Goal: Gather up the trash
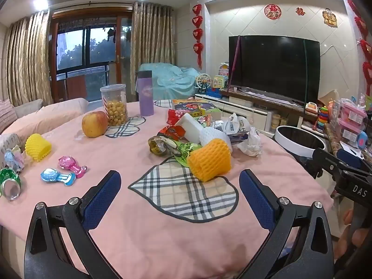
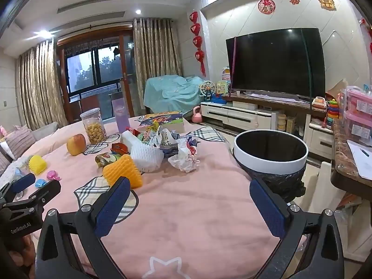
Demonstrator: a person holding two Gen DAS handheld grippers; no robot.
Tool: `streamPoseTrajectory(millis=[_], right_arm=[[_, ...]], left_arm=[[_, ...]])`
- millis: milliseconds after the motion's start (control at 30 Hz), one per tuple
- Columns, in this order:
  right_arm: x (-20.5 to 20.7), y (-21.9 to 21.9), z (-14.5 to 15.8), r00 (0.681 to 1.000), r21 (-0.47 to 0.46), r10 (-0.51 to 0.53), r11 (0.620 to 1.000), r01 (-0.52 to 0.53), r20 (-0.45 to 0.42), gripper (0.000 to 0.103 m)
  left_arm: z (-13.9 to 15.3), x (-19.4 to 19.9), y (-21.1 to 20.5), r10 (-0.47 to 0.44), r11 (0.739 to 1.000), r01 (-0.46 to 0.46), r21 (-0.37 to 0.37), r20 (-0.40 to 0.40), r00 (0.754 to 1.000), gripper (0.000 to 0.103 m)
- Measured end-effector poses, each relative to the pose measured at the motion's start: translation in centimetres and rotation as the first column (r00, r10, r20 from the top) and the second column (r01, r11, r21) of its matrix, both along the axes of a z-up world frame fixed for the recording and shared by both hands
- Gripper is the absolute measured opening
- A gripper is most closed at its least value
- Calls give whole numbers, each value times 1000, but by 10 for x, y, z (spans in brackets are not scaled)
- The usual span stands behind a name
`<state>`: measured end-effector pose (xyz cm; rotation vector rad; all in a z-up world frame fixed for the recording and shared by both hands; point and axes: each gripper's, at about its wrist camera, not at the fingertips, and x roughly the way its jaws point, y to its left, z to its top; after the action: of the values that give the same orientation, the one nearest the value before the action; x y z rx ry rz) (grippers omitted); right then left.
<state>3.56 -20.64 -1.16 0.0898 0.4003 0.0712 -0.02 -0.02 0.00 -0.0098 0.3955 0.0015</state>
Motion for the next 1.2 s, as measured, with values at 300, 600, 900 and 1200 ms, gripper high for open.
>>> streamPoseTrajectory(millis=[300,600,900,1200], right_arm=[[-1,5,0,1000,9,4,1000,-4,3,103],[0,1,-1,1000,23,13,1000,-13,0,103],[0,1,-2,1000,29,20,999,-20,-4,103],[4,-2,-4,999,46,32,998,-30,-27,103]], left_arm=[[0,3,-1,-2,1000,2,-2,0,1000,103],[1,0,0,-3,1000,3,-10,3,1000,103],[-1,-2,-4,-6,1000,6,1,7,1000,103],[-7,6,0,-19,1000,19,14,-27,999,103]])
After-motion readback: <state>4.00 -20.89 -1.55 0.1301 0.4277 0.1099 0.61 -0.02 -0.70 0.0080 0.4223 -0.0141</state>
